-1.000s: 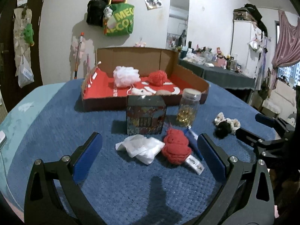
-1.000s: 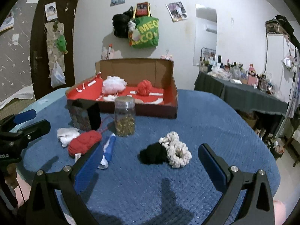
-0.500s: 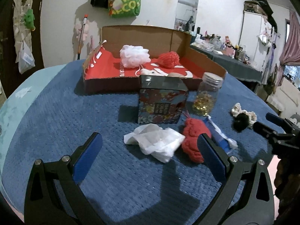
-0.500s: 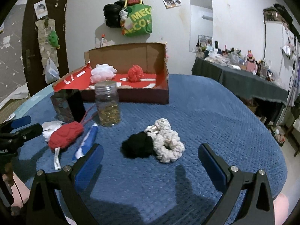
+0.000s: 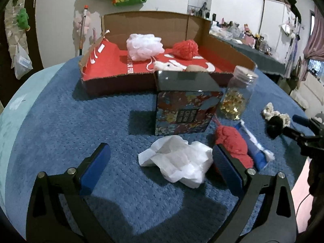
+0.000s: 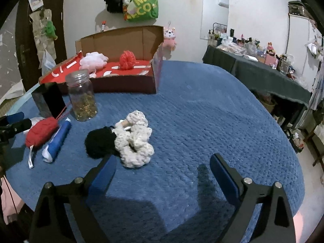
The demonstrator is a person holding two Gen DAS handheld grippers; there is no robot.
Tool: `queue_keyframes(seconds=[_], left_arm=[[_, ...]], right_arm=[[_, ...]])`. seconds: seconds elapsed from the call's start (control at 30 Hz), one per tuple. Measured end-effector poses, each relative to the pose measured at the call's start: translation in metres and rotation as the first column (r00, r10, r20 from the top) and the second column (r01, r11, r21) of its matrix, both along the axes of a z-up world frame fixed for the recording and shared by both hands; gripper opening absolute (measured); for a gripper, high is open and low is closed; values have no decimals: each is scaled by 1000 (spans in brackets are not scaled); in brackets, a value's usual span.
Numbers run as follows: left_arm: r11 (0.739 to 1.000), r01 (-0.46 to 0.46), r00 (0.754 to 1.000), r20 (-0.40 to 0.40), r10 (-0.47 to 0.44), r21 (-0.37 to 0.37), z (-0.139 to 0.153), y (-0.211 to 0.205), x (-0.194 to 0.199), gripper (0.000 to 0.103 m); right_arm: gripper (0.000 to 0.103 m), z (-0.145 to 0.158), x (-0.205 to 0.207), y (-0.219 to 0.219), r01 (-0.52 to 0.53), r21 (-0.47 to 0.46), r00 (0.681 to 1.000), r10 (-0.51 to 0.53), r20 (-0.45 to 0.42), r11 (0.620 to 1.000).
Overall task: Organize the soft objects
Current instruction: 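Move the right tool to the cream crochet scrunchie while the left approaches the white tissue, then close the right gripper on the crochet scrunchie while the left grips the white tissue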
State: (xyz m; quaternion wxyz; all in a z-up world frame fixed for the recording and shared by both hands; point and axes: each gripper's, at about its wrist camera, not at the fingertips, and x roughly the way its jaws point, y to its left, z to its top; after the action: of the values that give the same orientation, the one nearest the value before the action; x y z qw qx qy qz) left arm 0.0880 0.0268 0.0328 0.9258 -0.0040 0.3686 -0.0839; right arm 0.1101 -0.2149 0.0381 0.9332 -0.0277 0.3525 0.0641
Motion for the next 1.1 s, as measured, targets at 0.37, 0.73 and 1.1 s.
queue_keyframes(seconds=[0.37, 0.73, 1.1], left_arm=[[990, 127, 992, -14, -128, -62, -6, -12, -7, 32], [990, 129, 992, 19, -128, -54, 2, -8, -17, 30], [998, 64, 998, 11, -64, -27, -4, 9, -14, 76]], right_arm=[[18, -2, 21, 11, -126, 64, 992, 126, 17, 990], [5, 21, 3, 23, -140, 60, 983, 131, 129, 988], [74, 17, -10, 26, -117, 28, 987, 114, 112, 993]])
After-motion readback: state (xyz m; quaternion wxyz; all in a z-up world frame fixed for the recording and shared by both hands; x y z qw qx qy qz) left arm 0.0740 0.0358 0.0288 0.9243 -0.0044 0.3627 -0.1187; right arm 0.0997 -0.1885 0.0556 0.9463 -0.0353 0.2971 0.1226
